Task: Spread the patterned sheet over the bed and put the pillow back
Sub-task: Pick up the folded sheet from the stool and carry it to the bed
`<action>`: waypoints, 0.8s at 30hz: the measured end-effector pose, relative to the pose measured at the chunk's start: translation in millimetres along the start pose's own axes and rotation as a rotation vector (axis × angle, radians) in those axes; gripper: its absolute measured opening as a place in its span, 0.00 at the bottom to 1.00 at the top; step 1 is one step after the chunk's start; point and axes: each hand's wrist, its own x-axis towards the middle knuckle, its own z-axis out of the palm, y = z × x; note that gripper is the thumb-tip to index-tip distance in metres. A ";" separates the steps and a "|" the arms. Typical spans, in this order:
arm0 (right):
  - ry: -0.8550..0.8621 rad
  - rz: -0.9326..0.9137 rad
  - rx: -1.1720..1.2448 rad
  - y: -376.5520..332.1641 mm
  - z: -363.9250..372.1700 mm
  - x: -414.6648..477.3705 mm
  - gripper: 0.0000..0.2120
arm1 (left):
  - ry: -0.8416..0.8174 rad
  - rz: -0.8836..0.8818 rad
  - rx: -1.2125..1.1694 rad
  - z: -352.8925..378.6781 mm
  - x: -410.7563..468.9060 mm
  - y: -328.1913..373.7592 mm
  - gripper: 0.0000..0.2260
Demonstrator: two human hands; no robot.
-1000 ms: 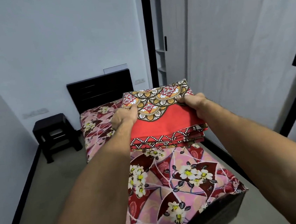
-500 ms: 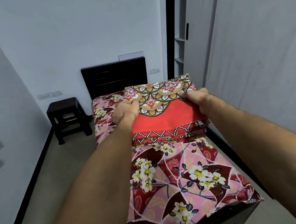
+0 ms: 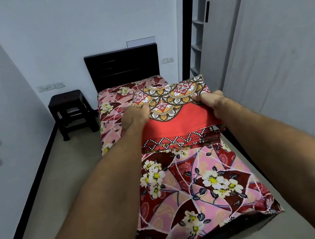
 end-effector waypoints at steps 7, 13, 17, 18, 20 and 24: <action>-0.061 0.022 -0.048 12.9 -5.5 42.9 0.27 | -0.004 -0.092 -0.046 32.7 1.0 5.9 0.22; -0.137 0.036 -0.063 18.0 -13.6 79.0 0.26 | 0.040 -0.152 -0.040 58.6 7.3 14.6 0.32; -0.170 0.035 -0.068 28.4 -15.7 96.0 0.20 | 0.057 -0.171 -0.005 71.5 1.5 17.5 0.33; -0.182 0.048 -0.055 32.2 -15.6 101.3 0.19 | 0.055 -0.175 -0.001 74.5 -0.6 17.6 0.32; -0.208 0.062 -0.035 40.6 -14.0 107.5 0.17 | 0.061 -0.200 0.000 81.6 -2.5 13.0 0.30; -0.259 0.126 -0.058 69.4 -1.7 125.9 0.27 | 0.056 -0.216 0.017 99.5 -1.7 -5.8 0.30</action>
